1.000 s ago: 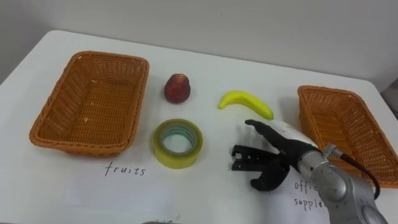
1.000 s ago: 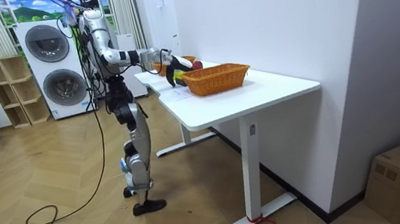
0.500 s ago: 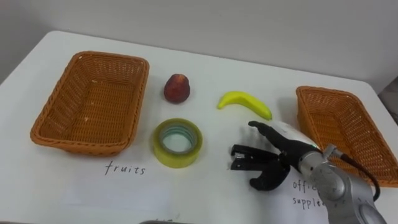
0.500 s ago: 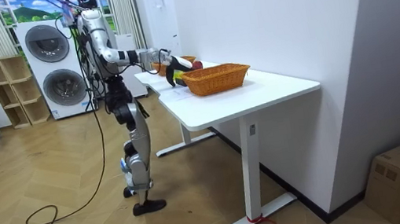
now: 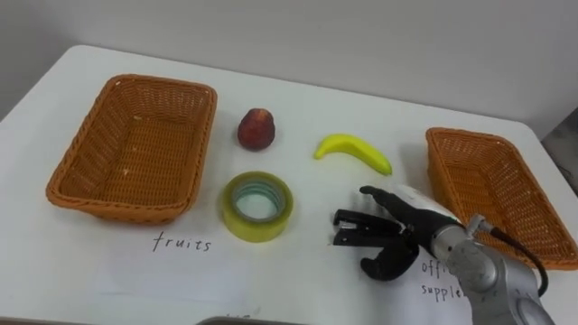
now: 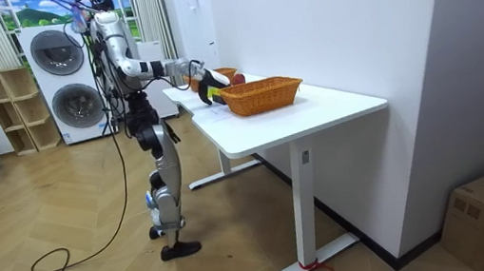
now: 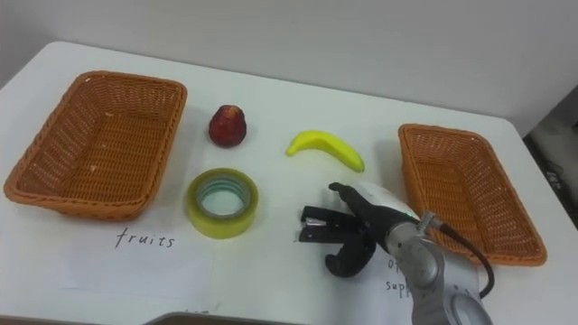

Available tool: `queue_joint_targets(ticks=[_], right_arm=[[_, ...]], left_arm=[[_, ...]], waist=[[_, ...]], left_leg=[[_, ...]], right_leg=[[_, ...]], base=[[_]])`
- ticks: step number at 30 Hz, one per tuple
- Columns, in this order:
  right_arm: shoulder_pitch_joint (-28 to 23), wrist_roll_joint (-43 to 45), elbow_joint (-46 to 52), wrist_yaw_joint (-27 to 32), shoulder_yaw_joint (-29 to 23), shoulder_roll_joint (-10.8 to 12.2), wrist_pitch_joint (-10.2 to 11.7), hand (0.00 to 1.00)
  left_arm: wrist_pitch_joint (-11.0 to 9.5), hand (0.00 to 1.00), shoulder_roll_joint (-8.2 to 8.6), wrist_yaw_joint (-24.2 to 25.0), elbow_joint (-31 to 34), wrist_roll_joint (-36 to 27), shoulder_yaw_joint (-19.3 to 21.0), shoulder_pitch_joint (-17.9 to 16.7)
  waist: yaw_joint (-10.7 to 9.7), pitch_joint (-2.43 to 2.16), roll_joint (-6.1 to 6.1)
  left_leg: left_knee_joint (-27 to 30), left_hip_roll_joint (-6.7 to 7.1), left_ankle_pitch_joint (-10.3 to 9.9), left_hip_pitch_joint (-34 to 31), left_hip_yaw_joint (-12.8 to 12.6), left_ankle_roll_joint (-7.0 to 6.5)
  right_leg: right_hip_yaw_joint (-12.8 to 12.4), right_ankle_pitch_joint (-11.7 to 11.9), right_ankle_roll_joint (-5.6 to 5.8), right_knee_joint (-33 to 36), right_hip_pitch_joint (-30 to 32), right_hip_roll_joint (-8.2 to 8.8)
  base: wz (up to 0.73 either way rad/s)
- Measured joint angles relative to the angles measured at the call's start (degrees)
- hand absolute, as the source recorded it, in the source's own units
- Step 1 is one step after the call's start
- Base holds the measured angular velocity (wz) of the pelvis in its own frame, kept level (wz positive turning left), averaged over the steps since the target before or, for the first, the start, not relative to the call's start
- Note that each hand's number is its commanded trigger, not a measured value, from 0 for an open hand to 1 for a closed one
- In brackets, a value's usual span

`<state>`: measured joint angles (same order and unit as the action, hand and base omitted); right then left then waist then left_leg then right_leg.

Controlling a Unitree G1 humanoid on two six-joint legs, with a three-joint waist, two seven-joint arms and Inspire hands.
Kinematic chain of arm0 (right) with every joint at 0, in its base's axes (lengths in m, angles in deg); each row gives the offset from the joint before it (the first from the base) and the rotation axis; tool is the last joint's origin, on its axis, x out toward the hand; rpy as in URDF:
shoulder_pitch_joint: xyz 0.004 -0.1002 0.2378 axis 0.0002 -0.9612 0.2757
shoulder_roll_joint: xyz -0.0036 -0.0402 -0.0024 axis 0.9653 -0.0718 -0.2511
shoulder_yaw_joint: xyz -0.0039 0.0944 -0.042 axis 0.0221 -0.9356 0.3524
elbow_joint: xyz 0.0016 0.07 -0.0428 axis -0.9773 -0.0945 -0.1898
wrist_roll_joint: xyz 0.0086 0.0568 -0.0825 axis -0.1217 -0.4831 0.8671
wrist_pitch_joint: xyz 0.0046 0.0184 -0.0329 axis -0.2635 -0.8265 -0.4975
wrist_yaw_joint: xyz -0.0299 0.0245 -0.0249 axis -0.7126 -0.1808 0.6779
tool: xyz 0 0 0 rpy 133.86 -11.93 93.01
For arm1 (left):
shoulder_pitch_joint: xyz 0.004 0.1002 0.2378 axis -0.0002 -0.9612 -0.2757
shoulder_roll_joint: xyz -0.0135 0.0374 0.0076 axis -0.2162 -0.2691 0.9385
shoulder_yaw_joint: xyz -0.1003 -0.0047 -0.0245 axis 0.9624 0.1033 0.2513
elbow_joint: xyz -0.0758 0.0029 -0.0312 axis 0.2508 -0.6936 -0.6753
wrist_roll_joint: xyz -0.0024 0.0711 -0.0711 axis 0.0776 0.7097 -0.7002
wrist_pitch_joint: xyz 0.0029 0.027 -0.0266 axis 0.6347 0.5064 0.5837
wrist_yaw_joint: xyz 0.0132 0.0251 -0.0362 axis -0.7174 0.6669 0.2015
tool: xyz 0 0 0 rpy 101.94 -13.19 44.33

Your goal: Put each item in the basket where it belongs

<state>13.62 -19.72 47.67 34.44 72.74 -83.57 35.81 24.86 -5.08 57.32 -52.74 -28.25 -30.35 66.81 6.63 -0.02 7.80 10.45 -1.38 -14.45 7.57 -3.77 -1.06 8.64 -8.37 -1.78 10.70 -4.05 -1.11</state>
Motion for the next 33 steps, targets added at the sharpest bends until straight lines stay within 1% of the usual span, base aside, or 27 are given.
queue_joint_targets(ticks=[3, 8, 17, 25, 26, 28, 31, 33], right_arm=[[0.13, -0.01, 0.1, -1.05, 0.11, 0.28, -0.01, 0.0], [-0.54, 0.56, 0.17, -2.3, 1.14, 0.74, 0.0, 0.0], [-0.83, 3.05, 1.69, -2.87, 2.92, 0.75, -0.09, 0.0], [-0.69, 7.6, 2.52, -3.92, 4.76, 0.76, -0.05, 0.0], [-0.69, 7.83, 2.51, -3.91, 4.84, 0.75, -0.05, 0.2], [-0.67, 8.22, 2.52, -3.9, 4.99, 0.76, -0.05, 1.0], [-0.6, 8.91, 2.57, -3.71, 5.08, 0.83, -0.03, 1.0], [0.41, 9.63, 2.6, -2.53, 5.07, 1.03, -0.02, 1.0]], left_arm=[[0.0, 0.0, -0.07, -0.1, -0.03, 0.06, -0.01, -0.01], [-0.01, 0.0, -0.04, -0.26, -0.14, 0.06, 0.01, -0.01], [-0.15, 0.0, -0.11, -0.63, -0.21, -0.44, 0.01, 0.03], [-0.77, 0.0, -0.12, -1.11, -0.41, -1.42, -0.03, 1.32], [-0.98, 0.0, -0.13, -1.13, -0.43, -1.56, -0.03, 1.41], [-1.47, 0.0, -0.17, -1.18, -0.55, -1.56, -0.03, 1.45], [-1.77, 0.0, -0.18, -1.21, -0.85, -1.57, -0.04, 1.45], [-1.84, 0.0, -0.19, -1.25, -0.98, -1.58, -0.03, 1.45]], waist=[[0.09, 0.03, 0.29], [0.11, -0.13, 1.01], [0.23, -0.13, 1.02], [1.23, -0.11, 1.07], [1.35, -0.09, 1.1], [1.51, -0.05, 1.18], [1.59, 0.0, 1.3], [1.65, 0.01, 1.32]], left_leg=[[-0.01, -0.01, 0.09, -0.05, -0.03, 0.08], [0.06, -0.02, 0.2, 0.03, -0.07, 0.13], [0.13, -0.07, 0.26, -0.1, -0.14, 0.08], [0.02, -0.11, 0.42, -0.15, -0.67, 0.03], [-0.03, -0.1, 0.46, -0.15, -0.72, 0.0], [-0.03, -0.08, 0.49, -0.15, -0.77, -0.02], [-0.04, -0.06, 0.5, -0.15, -0.77, -0.04], [-0.05, -0.06, 0.5, -0.15, -0.8, -0.04]], right_leg=[[-0.02, 0.08, -0.06, -0.07, 0.1, -0.03], [-0.1, 0.14, -0.14, -0.08, 0.13, -0.07], [-0.08, 0.4, -0.21, -0.05, 0.09, -0.1], [-0.32, 0.76, -0.21, -0.02, 0.2, -0.11], [-0.36, 0.82, -0.21, -0.03, 0.23, -0.1], [-0.44, 0.87, -0.19, -0.03, 0.25, -0.09], [-0.48, 0.9, -0.17, -0.03, 0.26, -0.08], [-0.53, 0.91, -0.17, -0.05, 0.27, -0.09]], base=[[0.0], [0.0], [0.0], [-0.02], [0.0], [0.0], [0.0], [0.0]])
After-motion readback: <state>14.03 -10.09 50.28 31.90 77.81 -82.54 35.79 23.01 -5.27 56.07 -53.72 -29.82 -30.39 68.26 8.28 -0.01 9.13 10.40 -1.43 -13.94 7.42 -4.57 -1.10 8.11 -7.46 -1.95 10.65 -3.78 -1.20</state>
